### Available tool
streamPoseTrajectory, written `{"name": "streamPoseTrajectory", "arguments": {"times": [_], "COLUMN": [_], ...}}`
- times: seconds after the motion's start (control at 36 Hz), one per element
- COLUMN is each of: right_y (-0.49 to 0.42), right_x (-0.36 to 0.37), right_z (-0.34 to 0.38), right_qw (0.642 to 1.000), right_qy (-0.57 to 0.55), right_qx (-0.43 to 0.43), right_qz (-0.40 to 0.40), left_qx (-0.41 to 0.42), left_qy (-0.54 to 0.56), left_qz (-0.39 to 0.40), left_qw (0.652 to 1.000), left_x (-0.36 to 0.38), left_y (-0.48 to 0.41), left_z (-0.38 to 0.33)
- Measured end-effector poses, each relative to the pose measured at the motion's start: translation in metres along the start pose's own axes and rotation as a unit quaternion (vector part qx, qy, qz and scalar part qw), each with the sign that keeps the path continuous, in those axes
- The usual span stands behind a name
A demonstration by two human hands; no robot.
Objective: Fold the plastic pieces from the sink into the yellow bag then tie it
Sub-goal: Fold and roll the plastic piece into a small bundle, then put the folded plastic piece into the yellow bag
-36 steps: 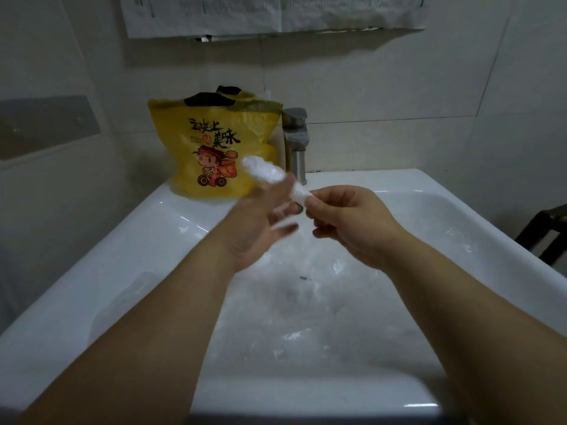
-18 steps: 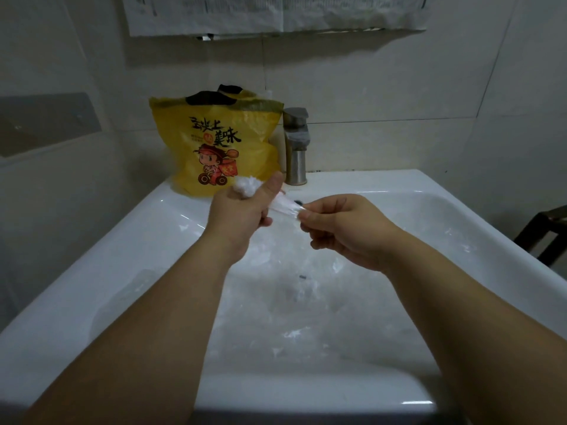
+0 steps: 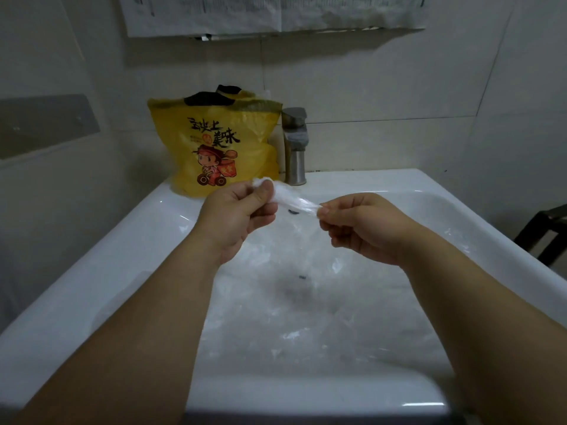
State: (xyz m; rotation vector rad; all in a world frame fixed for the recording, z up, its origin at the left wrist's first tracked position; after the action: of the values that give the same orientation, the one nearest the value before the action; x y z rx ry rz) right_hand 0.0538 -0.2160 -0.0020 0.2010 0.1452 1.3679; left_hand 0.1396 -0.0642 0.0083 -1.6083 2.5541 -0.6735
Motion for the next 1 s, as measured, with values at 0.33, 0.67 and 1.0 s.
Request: {"name": "streamPoseTrajectory", "arguments": {"times": [0.33,0.67,1.0], "right_y": [-0.011,-0.049,-0.105], "right_x": [0.007,0.044,0.066], "right_z": [0.031,0.136,0.171], "right_qw": [0.992,0.973,0.961], "right_qy": [0.079,0.120,0.174], "right_qx": [-0.046,-0.152,-0.172], "right_qz": [-0.086,-0.124,-0.128], "left_qx": [0.035,0.200,0.263], "left_qy": [-0.080,-0.196,-0.480], "left_qz": [-0.068,-0.184,-0.183], "left_qw": [0.994,0.942,0.817], "left_x": [-0.012,-0.068,-0.093], "left_y": [-0.016,-0.083,-0.157], "left_z": [-0.016,-0.126,-0.167]}}
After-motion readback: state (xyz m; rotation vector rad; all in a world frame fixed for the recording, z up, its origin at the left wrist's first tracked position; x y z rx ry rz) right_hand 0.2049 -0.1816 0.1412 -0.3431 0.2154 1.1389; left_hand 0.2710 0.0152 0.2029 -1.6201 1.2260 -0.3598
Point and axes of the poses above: each hand's wrist, its own y-axis away from the middle knuckle, its own x-axis out of the palm, z = x × y, the point moved 7 cm from there along -y, towards the middle knuckle, and after that the axes turned 12 degrees about x, right-handed, at the moved point
